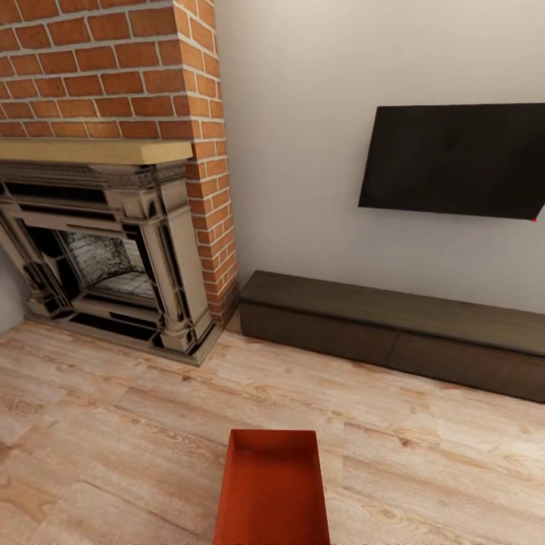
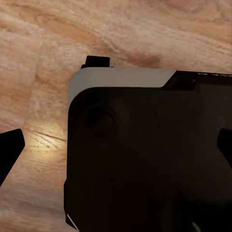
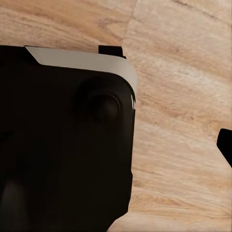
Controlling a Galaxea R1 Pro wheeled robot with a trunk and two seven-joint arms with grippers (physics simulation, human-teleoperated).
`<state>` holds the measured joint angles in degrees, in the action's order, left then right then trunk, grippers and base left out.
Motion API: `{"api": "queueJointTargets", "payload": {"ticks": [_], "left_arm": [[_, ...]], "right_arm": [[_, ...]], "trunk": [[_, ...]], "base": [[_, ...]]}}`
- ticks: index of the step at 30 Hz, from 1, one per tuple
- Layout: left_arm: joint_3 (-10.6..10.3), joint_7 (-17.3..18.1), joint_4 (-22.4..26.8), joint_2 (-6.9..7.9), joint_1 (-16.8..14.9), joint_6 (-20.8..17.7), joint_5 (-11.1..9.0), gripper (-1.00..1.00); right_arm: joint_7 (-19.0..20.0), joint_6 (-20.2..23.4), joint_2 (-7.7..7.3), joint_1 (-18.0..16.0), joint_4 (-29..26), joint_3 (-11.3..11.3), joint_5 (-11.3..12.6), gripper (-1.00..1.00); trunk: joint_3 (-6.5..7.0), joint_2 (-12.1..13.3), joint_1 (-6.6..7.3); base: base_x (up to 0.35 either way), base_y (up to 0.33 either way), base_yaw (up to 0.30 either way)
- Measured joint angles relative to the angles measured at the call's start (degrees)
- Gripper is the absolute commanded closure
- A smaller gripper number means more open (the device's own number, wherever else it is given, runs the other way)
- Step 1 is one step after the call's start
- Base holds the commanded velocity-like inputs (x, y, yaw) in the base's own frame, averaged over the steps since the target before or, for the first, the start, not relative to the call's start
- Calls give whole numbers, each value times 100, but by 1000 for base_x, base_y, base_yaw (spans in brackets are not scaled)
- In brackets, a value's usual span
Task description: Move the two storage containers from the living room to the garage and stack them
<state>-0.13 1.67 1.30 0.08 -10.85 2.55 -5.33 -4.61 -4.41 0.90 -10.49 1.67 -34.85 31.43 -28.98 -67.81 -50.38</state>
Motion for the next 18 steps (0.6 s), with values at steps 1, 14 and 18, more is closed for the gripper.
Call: {"api": "queueJointTargets", "payload": {"ticks": [1, 14, 18], "left_arm": [[1, 0, 0, 0, 0, 0, 0, -100], [-2, 0, 0, 0, 0, 0, -1, -100], [-4, 0, 0, 0, -1, 0, 0, -100]], "right_arm": [[0, 3, 1, 0, 0, 0, -2, -100], [15, 25, 1, 0, 0, -1, -4, -100], [16, 30, 2, 0, 0, 0, -4, -100]], "trunk": [[-9, 0, 0], [-129, 0, 0], [-166, 0, 0]], "base": [[0, 0, 0], [0, 0, 0], [0, 0, 0]]}}
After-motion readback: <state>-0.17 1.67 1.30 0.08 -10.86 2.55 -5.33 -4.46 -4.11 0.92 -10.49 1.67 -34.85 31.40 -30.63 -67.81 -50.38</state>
